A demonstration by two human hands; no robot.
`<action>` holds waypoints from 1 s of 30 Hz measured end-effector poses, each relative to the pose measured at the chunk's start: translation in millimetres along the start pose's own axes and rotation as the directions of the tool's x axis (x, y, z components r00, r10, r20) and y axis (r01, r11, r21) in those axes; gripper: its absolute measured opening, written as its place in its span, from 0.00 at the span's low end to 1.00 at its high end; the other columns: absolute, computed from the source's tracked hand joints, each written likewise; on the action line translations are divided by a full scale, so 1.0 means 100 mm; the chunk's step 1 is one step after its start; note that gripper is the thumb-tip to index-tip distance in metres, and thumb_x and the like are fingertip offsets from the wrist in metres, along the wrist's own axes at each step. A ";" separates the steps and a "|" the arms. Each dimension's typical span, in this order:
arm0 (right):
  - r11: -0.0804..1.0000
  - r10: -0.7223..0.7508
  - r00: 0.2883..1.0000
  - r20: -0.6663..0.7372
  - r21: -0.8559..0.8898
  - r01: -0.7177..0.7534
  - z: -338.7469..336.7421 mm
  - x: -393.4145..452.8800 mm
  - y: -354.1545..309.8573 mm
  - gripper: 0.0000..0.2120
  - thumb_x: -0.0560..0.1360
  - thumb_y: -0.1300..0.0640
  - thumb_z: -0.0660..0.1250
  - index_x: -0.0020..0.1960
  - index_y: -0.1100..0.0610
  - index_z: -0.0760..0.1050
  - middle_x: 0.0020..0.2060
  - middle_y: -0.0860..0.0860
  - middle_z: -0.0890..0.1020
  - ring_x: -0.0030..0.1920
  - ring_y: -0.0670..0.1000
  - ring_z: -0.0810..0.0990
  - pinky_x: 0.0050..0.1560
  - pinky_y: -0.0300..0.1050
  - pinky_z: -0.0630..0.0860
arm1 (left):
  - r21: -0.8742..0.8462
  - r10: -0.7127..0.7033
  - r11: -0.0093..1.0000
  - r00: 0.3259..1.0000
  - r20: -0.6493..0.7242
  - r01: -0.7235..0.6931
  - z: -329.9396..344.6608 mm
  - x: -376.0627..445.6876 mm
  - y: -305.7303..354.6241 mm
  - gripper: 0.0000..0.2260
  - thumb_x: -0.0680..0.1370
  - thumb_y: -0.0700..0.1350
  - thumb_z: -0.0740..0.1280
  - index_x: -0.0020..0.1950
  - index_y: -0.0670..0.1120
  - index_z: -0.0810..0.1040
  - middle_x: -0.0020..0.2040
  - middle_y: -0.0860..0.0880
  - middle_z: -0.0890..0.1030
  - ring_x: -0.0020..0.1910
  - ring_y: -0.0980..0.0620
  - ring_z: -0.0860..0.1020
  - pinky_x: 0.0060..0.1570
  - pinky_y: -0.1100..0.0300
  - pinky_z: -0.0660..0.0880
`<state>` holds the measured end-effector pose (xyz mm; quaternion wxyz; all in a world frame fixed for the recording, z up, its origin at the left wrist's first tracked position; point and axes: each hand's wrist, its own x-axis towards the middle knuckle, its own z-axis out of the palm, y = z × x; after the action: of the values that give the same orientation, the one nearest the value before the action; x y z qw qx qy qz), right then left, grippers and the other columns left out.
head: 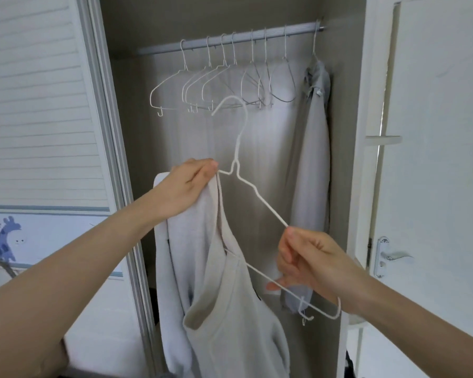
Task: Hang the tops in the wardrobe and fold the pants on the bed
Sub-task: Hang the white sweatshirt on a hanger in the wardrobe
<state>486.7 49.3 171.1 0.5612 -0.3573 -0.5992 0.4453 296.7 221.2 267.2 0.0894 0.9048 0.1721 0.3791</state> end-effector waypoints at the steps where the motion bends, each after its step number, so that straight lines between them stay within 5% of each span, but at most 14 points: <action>1: 1.000 0.012 1.000 0.003 -0.028 -0.012 0.02 0.02 0.00 0.23 0.69 0.37 0.68 0.36 0.58 0.73 0.29 0.54 0.68 0.31 0.50 0.68 0.49 0.65 0.78 | -0.005 0.024 1.000 1.000 -0.012 -0.024 0.03 0.03 0.02 0.20 0.80 0.60 0.53 0.38 0.46 0.69 0.33 0.45 0.68 0.34 0.54 0.68 0.41 0.58 0.65; 6: 0.974 0.130 0.973 0.189 0.161 -0.161 -0.06 0.15 0.05 0.31 0.74 0.35 0.61 0.62 0.60 0.75 0.53 0.59 0.75 0.54 0.60 0.72 0.61 0.71 0.68 | -0.075 -0.005 0.997 0.996 -0.092 -0.002 0.09 0.08 0.18 0.16 0.76 0.63 0.59 0.30 0.58 0.69 0.29 0.49 0.62 0.30 0.55 0.62 0.36 0.59 0.62; 10: 0.893 0.179 0.940 0.290 0.354 -0.279 -0.16 0.28 0.12 0.36 0.76 0.32 0.46 0.74 0.55 0.65 0.72 0.58 0.68 0.74 0.60 0.61 0.70 0.69 0.57 | -0.274 -0.087 0.961 0.972 -0.217 0.025 0.08 0.04 0.22 0.21 0.80 0.53 0.64 0.31 0.45 0.66 0.32 0.44 0.60 0.31 0.54 0.59 0.33 0.60 0.59; 13: 0.928 0.240 0.944 0.226 0.234 -0.291 -0.04 0.38 0.27 0.32 0.78 0.35 0.46 0.74 0.51 0.65 0.72 0.50 0.68 0.74 0.53 0.61 0.71 0.65 0.57 | -0.418 -0.169 0.907 0.959 -0.228 0.061 0.09 0.05 0.30 0.24 0.81 0.51 0.63 0.34 0.34 0.65 0.34 0.44 0.61 0.32 0.53 0.59 0.32 0.62 0.59; 16: 0.951 0.309 0.947 0.091 -0.026 -0.308 0.22 0.49 0.38 0.32 0.67 0.31 0.66 0.67 0.43 0.73 0.67 0.39 0.73 0.69 0.48 0.68 0.69 0.54 0.65 | -0.468 -0.217 0.879 0.952 -0.216 0.094 0.09 0.05 0.29 0.25 0.81 0.53 0.63 0.38 0.30 0.69 0.34 0.44 0.64 0.33 0.53 0.63 0.38 0.64 0.63; 18: 0.943 0.194 0.979 0.063 -0.287 -0.169 0.34 0.52 0.45 0.21 0.75 0.44 0.67 0.67 0.38 0.68 0.65 0.31 0.68 0.70 0.45 0.67 0.67 0.40 0.66 | -0.503 -0.254 0.856 0.945 -0.206 0.121 0.10 0.04 0.27 0.26 0.80 0.54 0.63 0.40 0.30 0.69 0.32 0.46 0.64 0.33 0.53 0.64 0.42 0.60 0.64; 20: 0.796 0.054 0.980 0.189 -0.601 0.073 0.40 0.53 0.56 0.25 0.80 0.54 0.61 0.72 0.38 0.57 0.70 0.31 0.59 0.75 0.43 0.56 0.71 0.36 0.56 | -0.513 -0.297 0.844 0.934 -0.201 0.158 0.10 0.02 0.21 0.26 0.80 0.55 0.63 0.40 0.30 0.70 0.30 0.49 0.65 0.33 0.53 0.64 0.42 0.58 0.64; 22: 0.387 0.063 0.966 0.251 -0.898 0.208 0.39 0.49 0.69 0.28 0.80 0.44 0.57 0.76 0.39 0.50 0.75 0.34 0.47 0.76 0.45 0.47 0.73 0.50 0.50 | -0.529 -0.366 0.822 0.907 -0.210 0.209 0.09 0.00 0.12 0.26 0.79 0.57 0.64 0.40 0.32 0.72 0.30 0.50 0.65 0.33 0.51 0.65 0.42 0.58 0.65; 23: 0.198 0.096 0.961 0.258 -0.952 0.236 0.39 0.44 0.75 0.26 0.79 0.39 0.54 0.75 0.41 0.55 0.75 0.36 0.47 0.76 0.48 0.48 0.71 0.56 0.53 | -0.546 -0.400 0.806 0.890 -0.220 0.227 0.07 -0.01 0.06 0.25 0.78 0.58 0.65 0.39 0.35 0.74 0.30 0.50 0.66 0.34 0.51 0.65 0.42 0.58 0.65; 24: 0.012 0.096 0.950 0.297 -0.955 0.298 0.41 0.39 0.79 0.23 0.78 0.37 0.52 0.70 0.43 0.67 0.73 0.40 0.55 0.74 0.52 0.54 0.66 0.59 0.59 | -0.564 -0.431 0.789 0.874 -0.226 0.243 0.06 -0.02 0.00 0.23 0.78 0.59 0.66 0.37 0.39 0.75 0.30 0.49 0.67 0.34 0.51 0.66 0.41 0.58 0.66; 26: -0.122 0.180 0.912 0.368 -0.912 0.392 0.39 0.30 0.92 0.22 0.78 0.39 0.51 0.49 0.48 0.81 0.56 0.45 0.75 0.58 0.56 0.74 0.51 0.53 0.70 | -0.586 -0.492 0.762 0.836 -0.244 0.277 0.01 -0.02 -0.13 0.21 0.76 0.60 0.68 0.32 0.45 0.76 0.31 0.47 0.70 0.34 0.52 0.69 0.41 0.59 0.67; 29: 0.207 0.263 0.820 0.509 -0.860 0.467 0.26 0.17 0.97 0.10 0.82 0.56 0.56 0.55 0.48 0.75 0.47 0.52 0.76 0.48 0.55 0.77 0.47 0.45 0.69 | -0.578 -0.581 0.739 0.762 -0.287 0.346 -0.10 -0.07 -0.33 0.23 0.77 0.56 0.67 0.24 0.50 0.73 0.28 0.52 0.70 0.31 0.55 0.68 0.37 0.62 0.66; 30: 0.362 0.235 0.831 0.504 -0.839 0.407 0.21 0.14 0.90 0.13 0.83 0.58 0.54 0.55 0.42 0.73 0.45 0.43 0.75 0.47 0.47 0.77 0.47 0.40 0.69 | -0.578 -0.598 0.732 0.747 -0.291 0.361 -0.13 -0.10 -0.40 0.22 0.78 0.56 0.67 0.25 0.50 0.72 0.29 0.52 0.70 0.32 0.54 0.68 0.38 0.61 0.66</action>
<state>457.6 90.8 92.5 0.0874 -0.4319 -0.8942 0.0786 271.5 254.8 257.8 0.3682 0.6569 0.3217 0.5740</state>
